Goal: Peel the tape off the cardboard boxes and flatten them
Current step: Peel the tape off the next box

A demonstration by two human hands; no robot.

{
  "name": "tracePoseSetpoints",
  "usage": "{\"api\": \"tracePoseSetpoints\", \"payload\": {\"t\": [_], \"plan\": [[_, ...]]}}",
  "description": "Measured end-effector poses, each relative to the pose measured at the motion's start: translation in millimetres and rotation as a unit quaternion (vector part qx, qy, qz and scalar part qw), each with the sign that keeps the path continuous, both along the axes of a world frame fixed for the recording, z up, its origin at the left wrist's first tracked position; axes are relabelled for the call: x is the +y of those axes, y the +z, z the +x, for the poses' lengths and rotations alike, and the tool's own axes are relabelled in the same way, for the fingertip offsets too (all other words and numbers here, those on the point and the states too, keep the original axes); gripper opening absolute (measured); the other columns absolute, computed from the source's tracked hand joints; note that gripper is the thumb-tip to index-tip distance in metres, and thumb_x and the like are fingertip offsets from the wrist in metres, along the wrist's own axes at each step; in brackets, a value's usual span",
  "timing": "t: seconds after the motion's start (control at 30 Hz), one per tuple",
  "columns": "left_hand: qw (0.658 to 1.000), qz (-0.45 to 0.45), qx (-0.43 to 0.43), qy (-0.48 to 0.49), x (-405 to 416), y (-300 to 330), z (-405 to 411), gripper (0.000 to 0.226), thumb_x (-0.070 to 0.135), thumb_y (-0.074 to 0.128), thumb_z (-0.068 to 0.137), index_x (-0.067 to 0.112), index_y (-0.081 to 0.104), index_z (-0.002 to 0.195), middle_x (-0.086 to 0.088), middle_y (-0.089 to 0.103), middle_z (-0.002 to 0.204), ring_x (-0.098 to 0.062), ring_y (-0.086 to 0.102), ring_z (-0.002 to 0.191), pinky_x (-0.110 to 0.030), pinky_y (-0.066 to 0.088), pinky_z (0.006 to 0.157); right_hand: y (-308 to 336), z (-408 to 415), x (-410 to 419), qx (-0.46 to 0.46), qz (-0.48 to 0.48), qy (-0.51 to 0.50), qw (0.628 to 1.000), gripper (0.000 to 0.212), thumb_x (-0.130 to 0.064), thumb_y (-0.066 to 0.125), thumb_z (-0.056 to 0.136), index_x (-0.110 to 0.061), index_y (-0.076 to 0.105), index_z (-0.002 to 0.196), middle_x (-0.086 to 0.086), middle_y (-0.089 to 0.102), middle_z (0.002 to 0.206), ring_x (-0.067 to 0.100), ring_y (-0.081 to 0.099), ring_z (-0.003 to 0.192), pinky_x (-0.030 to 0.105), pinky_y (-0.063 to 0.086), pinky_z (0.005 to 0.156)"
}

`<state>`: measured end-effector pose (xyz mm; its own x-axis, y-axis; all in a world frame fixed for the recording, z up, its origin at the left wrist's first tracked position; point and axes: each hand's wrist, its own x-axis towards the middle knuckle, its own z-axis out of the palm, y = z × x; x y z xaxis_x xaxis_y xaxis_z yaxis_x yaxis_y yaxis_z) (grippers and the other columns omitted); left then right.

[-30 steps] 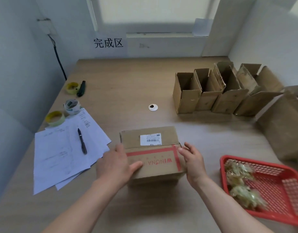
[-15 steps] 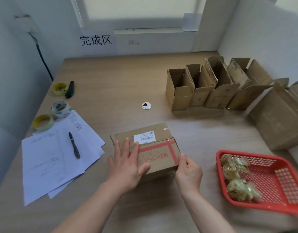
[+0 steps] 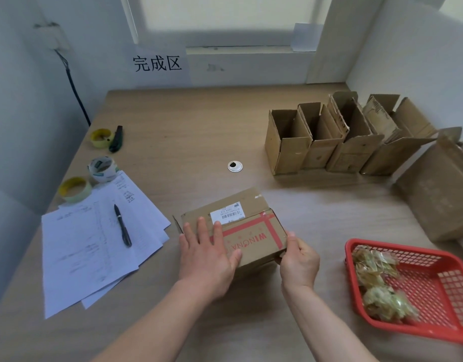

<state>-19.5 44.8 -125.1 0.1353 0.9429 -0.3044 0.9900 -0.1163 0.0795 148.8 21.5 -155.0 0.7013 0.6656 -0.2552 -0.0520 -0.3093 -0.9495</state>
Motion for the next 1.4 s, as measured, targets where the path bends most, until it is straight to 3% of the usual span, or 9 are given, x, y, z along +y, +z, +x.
{"api": "tracePoseSetpoints", "payload": {"t": [0.13,0.23,0.37,0.53,0.7,0.9,1.03,1.27,1.4], "plan": [[1.000,0.004,0.017,0.009,-3.2,3.4,2.4,0.082,0.068,0.008,0.095,0.017,-0.010,0.157,-0.018,-0.015,0.163,-0.049,-0.015,0.147,-0.057,-0.006,0.119,8.4,-14.4,2.0,0.100,0.010,-0.092,0.991,0.035,-0.031,0.053,0.096,-0.035,0.078,0.072,-0.002,0.076,0.073,0.020,0.074,0.075,0.043,0.062,0.073],[1.000,0.006,0.021,0.016,-3.1,6.0,5.3,0.082,0.067,0.009,0.096,0.015,-0.009,0.157,-0.020,-0.013,0.163,-0.050,-0.012,0.147,-0.058,-0.003,0.119,10.7,-15.2,3.7,0.188,0.018,-0.185,0.965,0.030,-0.017,0.061,0.091,-0.013,0.074,0.064,0.000,0.073,0.063,0.019,0.073,0.064,0.035,0.060,0.064],[1.000,0.004,0.014,0.016,-3.6,7.9,4.0,0.081,0.066,0.010,0.097,0.015,-0.007,0.157,-0.020,-0.012,0.164,-0.050,-0.011,0.147,-0.057,-0.002,0.119,18.4,-12.6,-0.7,0.269,0.011,-0.240,0.933,0.018,-0.006,0.060,0.089,-0.007,0.066,0.073,0.003,0.069,0.060,0.015,0.065,0.050,0.025,0.051,0.046],[1.000,0.006,-0.007,0.018,-4.6,6.1,1.9,0.080,0.066,0.010,0.096,0.017,-0.005,0.157,-0.019,-0.011,0.164,-0.050,-0.011,0.147,-0.058,-0.002,0.119,22.7,6.7,-4.2,0.360,-0.003,-0.236,0.903,0.012,0.007,0.049,0.092,0.002,0.058,0.086,0.022,0.064,0.085,0.032,0.068,0.073,0.051,0.060,0.078],[0.993,0.102,-0.064,-0.008,-8.3,15.3,-24.6,0.083,0.074,0.017,0.090,0.025,0.001,0.155,-0.011,-0.006,0.164,-0.042,-0.009,0.150,-0.060,0.005,0.120,51.1,10.7,16.0,0.269,0.053,-0.093,0.957,0.022,-0.003,0.048,0.094,-0.003,0.059,0.075,0.014,0.064,0.070,0.021,0.064,0.058,0.044,0.058,0.064],[0.953,0.243,-0.074,-0.166,18.4,64.7,-41.4,0.121,0.058,0.086,0.053,0.025,0.028,0.154,-0.009,0.014,0.165,-0.040,0.005,0.151,-0.065,0.015,0.113,107.0,-8.5,37.9,0.055,0.159,0.164,0.972,0.047,-0.019,0.047,0.104,-0.004,0.067,0.065,0.009,0.069,0.069,0.013,0.064,0.066,0.030,0.056,0.063],[0.976,0.097,-0.119,-0.157,17.7,56.2,-43.3,0.090,0.041,0.078,0.076,0.036,0.028,0.152,0.008,0.008,0.165,-0.024,0.014,0.151,-0.039,0.026,0.117,102.6,-24.9,34.1,0.027,0.114,0.202,0.972,0.045,-0.015,0.049,0.102,-0.005,0.063,0.060,0.012,0.065,0.064,0.022,0.060,0.065,0.036,0.050,0.065],[0.968,0.109,-0.168,-0.150,8.0,49.1,-29.0,0.084,0.034,0.077,0.076,0.037,0.035,0.149,0.009,0.013,0.164,-0.023,0.038,0.137,-0.031,0.036,0.104,104.2,2.1,50.2,0.178,-0.010,0.136,0.975,0.021,-0.012,0.049,0.096,-0.008,0.056,0.077,0.007,0.058,0.054,0.017,0.059,0.049,0.035,0.052,0.061],[0.967,0.116,-0.161,-0.157,6.2,46.4,-28.8,0.086,0.042,0.077,0.075,0.038,0.033,0.149,0.009,0.013,0.163,-0.019,0.031,0.141,-0.031,0.031,0.109,108.3,9.2,39.8,-0.059,0.012,0.269,0.961,0.027,-0.036,0.072,0.085,-0.024,0.060,0.105,0.007,0.065,0.072,0.009,0.064,0.063,0.032,0.050,0.063]]}}
